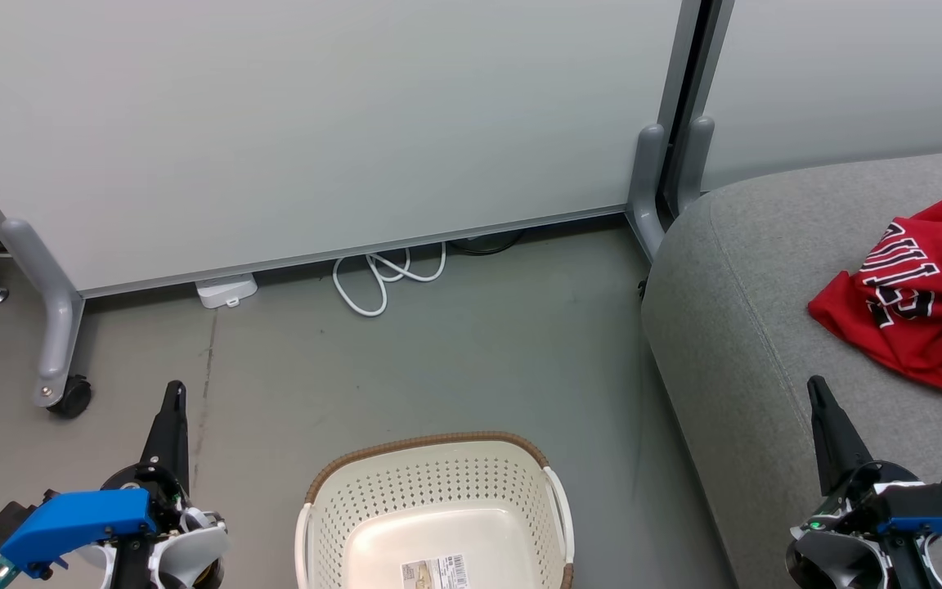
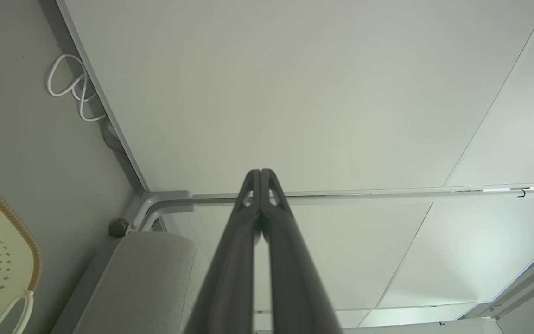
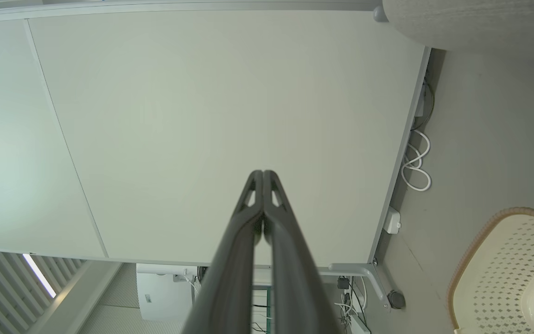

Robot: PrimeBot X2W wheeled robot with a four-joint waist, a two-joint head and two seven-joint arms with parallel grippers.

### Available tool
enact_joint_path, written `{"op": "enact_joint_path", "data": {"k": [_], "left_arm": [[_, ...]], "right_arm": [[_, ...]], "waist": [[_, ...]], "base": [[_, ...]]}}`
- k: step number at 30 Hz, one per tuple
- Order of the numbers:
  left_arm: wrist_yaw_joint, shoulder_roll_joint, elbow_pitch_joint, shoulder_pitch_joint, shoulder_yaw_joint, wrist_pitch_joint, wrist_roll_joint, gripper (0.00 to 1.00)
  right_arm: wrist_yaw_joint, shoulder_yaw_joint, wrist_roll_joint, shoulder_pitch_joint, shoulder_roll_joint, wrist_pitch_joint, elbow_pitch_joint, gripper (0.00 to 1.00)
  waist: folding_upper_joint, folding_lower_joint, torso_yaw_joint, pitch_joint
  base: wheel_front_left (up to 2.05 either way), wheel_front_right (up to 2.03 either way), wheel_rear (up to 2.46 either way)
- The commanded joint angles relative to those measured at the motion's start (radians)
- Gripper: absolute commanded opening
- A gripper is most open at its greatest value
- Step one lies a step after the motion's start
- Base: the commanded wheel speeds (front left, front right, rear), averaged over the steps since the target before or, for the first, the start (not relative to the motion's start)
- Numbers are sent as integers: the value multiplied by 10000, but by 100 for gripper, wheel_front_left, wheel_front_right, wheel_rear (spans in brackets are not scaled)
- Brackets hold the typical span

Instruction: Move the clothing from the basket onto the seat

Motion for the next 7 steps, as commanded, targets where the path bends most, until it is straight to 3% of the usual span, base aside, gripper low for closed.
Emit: {"op": "enact_joint_path", "data": {"k": [1,7], "left_arm": [[-25,-10,-37,-88,29,38,-19,0],[-25,-10,-37,-88,29,38,-20,0]], "right_arm": [[4,-17,27,-133,-59,24,-29,0],[4,-17,27,-131,-59,24,-29,0]], "waist": [[0,0,1,0],[0,0,1,0]], "base": [[0,0,0],[0,0,0]]}}
